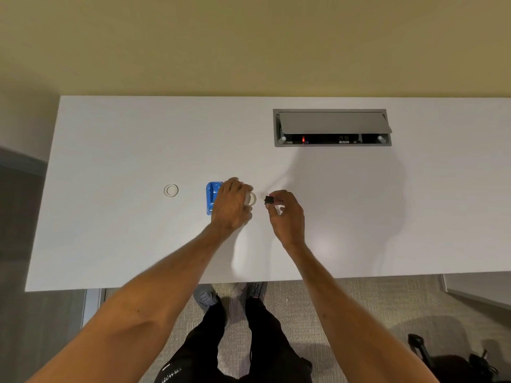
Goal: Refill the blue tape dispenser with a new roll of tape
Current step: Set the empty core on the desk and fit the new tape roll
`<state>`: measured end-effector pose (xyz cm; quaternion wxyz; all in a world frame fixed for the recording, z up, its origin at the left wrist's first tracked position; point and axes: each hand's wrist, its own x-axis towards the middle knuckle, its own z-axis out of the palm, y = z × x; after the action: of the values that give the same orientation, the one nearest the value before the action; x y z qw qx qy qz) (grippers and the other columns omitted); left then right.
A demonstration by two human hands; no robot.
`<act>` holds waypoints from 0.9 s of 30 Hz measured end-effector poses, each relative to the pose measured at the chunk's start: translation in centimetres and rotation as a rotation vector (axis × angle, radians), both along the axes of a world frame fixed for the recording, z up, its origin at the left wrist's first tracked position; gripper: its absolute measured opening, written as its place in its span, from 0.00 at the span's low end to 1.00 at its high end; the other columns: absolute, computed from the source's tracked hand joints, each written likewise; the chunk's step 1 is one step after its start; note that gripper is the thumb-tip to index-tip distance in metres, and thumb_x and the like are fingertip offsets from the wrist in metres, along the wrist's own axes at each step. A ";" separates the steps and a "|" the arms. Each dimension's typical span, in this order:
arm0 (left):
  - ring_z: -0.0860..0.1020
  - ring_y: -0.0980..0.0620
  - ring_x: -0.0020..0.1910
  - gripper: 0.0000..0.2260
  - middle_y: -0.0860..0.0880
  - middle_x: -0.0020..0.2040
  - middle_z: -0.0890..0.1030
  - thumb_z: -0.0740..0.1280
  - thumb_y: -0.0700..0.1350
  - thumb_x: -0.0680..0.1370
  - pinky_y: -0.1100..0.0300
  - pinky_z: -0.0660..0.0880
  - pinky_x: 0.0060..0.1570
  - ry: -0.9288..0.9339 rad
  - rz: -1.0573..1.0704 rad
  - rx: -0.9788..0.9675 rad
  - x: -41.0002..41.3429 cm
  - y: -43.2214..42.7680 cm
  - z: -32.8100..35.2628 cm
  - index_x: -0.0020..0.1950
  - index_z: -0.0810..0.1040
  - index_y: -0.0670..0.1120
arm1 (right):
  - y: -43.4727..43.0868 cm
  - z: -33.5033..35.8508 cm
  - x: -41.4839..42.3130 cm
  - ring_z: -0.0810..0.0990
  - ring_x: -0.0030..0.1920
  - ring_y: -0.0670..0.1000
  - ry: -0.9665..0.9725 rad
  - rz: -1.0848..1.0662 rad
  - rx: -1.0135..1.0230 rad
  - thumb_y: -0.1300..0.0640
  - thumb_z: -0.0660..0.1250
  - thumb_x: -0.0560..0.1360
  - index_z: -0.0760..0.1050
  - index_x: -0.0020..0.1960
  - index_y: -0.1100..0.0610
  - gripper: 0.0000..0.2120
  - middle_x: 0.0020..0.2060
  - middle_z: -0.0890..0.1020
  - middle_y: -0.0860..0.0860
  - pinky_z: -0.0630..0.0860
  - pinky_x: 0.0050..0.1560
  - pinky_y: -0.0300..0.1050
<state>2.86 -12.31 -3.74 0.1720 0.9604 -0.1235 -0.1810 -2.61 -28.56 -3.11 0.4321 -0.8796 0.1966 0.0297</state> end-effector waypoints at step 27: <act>0.80 0.50 0.72 0.21 0.50 0.73 0.81 0.72 0.50 0.84 0.48 0.76 0.76 0.175 0.549 -0.731 -5.2 5.4 5.6 0.77 0.75 0.51 | 5.3 4.3 0.0 0.86 0.48 0.49 -0.120 0.083 0.119 0.64 0.73 0.79 0.81 0.60 0.58 0.10 0.55 0.86 0.51 0.85 0.55 0.51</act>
<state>-2.32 -6.86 1.86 0.5507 0.8150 0.0945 -0.1537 -2.60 -23.24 1.21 0.4929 -0.8600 0.1317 0.0063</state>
